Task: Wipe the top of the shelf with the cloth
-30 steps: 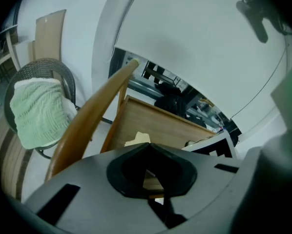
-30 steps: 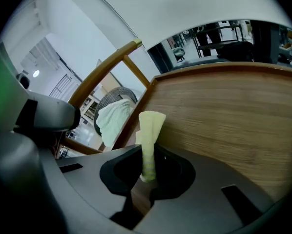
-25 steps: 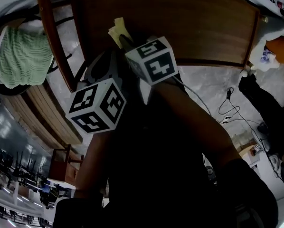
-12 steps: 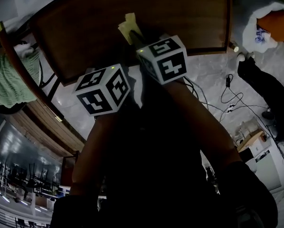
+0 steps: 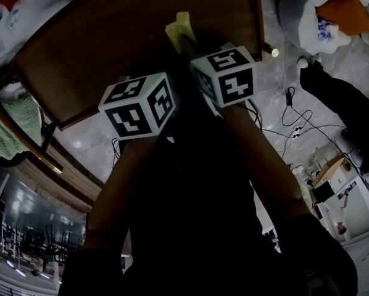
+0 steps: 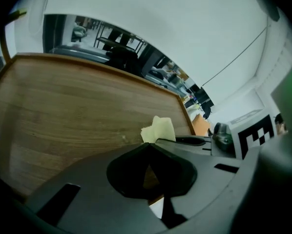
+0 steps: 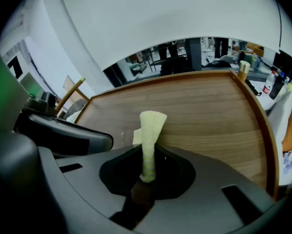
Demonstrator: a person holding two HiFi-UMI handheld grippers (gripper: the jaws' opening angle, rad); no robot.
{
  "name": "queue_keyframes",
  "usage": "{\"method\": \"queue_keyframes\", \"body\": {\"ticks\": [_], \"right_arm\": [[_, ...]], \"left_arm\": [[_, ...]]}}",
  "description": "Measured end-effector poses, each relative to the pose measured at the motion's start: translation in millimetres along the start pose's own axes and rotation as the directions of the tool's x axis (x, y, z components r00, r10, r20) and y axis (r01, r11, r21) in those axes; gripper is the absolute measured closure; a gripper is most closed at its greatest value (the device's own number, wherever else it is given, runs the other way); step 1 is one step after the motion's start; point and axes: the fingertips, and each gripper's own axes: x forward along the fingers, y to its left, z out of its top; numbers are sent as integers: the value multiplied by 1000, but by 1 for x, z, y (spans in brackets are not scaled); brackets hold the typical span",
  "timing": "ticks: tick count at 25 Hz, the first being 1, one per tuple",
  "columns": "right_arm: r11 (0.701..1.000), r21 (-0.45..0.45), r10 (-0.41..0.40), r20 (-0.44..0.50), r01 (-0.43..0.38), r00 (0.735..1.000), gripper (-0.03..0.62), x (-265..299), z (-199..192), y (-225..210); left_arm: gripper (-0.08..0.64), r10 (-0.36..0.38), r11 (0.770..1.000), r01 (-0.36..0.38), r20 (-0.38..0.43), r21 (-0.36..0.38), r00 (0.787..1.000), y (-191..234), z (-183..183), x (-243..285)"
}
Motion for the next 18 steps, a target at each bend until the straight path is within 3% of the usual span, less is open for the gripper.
{"method": "queue_keyframes", "body": {"ticks": [3,10,18], "right_arm": [[1000,10,-19,9,19,1000,540,-12,-2,-25],[986,49,-159,18,158,987,540,-43,-7,-85],[952,113,-288,7,286,958,540,-64,-11,-124]], "left_arm": [[549,-18,1000,18,-16,14,1000,-22,0,21],[549,-71,996,73,-38,55,997,-72,-5,56],[549,-112,991,116,-61,64,992,-102,-16,71]]}}
